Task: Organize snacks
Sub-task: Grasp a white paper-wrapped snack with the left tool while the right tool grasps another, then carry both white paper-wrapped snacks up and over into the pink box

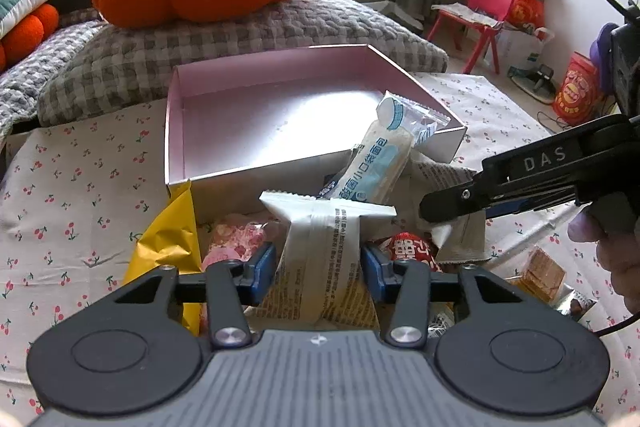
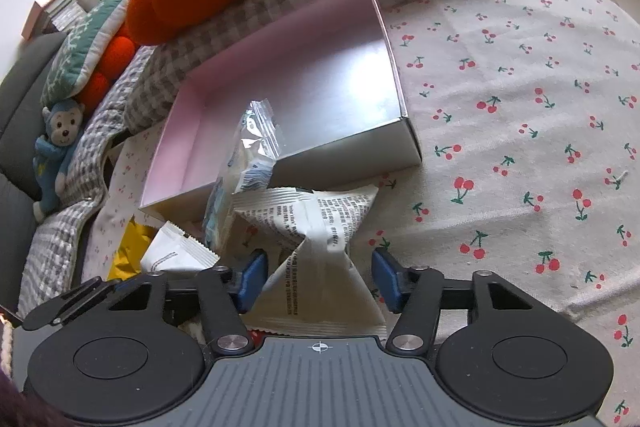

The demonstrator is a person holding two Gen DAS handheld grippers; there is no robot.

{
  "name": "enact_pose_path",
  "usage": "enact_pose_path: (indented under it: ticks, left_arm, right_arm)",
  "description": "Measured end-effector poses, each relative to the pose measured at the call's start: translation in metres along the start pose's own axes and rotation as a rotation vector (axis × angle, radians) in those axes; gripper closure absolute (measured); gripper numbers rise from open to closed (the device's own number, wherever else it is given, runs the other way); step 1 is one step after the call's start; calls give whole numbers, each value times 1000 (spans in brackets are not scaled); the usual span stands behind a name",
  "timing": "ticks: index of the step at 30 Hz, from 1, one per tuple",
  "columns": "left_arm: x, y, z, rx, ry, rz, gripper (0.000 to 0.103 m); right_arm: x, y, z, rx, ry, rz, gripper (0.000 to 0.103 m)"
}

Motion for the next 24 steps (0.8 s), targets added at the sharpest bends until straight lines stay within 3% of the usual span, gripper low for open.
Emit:
enact_pose_path:
  ticks: [9,24]
  left_arm:
    - [-4,-6,-2,-20,-38,15,68]
    - [-10,-17,-6,-8,-123,11,72]
  right_arm:
    - [-2,-4,-3,44,-17,4,70]
    - [-10,-26,0,77,11,11,72]
Point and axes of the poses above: each gripper's, at about its wrist camera, not at the fingertips, and y roughly the way its jaws point, z to its right, x to its underside, the point moved 4 cm from there along y, roughly the way its jaws point, and after that the axes turned 14 degrees about z, right-handed, at the moved point
